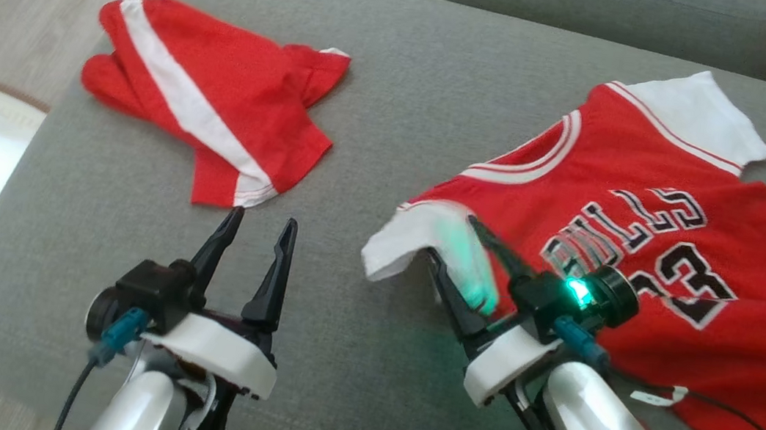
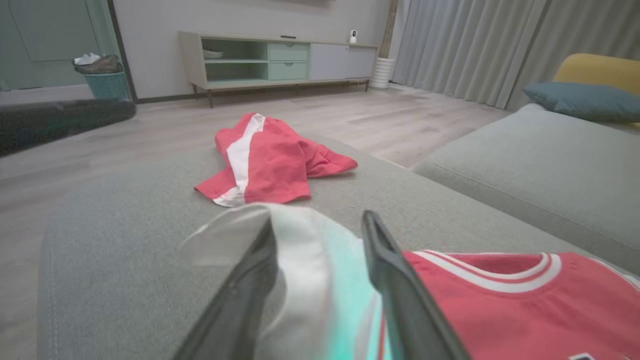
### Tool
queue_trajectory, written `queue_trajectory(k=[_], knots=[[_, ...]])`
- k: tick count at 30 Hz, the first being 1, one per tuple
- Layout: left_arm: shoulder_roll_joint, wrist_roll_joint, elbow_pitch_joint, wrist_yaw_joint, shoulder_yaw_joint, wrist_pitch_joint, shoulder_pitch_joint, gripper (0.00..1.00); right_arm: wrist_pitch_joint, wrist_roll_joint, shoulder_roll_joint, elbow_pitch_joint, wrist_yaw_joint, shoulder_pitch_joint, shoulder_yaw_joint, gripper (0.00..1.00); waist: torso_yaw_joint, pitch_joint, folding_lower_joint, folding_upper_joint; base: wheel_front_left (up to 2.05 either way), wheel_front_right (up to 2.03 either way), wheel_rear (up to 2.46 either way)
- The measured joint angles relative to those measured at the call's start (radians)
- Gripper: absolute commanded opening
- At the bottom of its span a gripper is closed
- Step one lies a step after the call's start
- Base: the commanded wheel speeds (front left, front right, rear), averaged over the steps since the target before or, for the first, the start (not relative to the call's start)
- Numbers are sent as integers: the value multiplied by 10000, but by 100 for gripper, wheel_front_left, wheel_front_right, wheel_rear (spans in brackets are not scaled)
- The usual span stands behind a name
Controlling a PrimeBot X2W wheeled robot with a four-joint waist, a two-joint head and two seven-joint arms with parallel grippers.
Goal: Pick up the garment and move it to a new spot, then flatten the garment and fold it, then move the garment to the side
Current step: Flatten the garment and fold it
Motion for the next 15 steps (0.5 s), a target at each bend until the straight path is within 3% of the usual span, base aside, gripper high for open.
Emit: queue_trajectory(k=[9,15], knots=[[2,42,15,-2,146,0,364,100,926,65,-167,-677,0,750,-1216,100,-804,-385,0,0,0,0,0],[2,36,-81,0,332,0,381,100,1110,88,-115,-2178,0,2205,-3877,100,-1432,-658,0,0,0,0,0]])
